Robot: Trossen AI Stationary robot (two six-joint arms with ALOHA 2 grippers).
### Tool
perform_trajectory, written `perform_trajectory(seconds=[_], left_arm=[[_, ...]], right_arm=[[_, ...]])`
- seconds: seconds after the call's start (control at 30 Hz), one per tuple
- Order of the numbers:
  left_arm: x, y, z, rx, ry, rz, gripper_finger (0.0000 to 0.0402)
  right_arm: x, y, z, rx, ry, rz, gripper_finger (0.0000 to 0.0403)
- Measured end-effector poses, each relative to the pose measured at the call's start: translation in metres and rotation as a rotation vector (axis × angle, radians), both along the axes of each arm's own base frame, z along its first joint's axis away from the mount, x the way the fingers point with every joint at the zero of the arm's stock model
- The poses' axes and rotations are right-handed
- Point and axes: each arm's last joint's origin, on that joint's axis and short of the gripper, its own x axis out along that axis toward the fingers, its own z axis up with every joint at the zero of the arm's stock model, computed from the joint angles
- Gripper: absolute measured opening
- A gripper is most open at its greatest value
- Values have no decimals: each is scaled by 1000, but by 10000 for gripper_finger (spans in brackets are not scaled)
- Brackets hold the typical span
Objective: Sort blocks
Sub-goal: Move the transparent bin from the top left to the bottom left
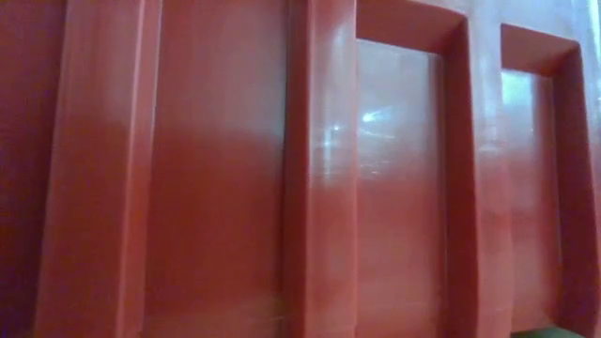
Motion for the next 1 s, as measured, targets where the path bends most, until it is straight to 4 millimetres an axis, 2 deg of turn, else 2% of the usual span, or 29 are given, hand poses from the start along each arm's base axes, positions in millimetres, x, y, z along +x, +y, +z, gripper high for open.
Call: perform_trajectory(seconds=[0.23, 0.37, 0.77, 1.0], left_arm=[[0, -31, 14, -72, -111, -25, 0], [-2, -54, 24, -108, -188, -74, 0], [-18, -103, 40, -215, -284, -117, 0], [-21, -121, 47, -285, -357, -155, 0]], right_arm=[[27, -8, -35, 81, 40, 54, 0], [42, -7, -44, 69, 15, 63, 0], [64, -25, -80, 125, 52, -84, 0], [78, -33, -87, 106, -15, -196, 0]])
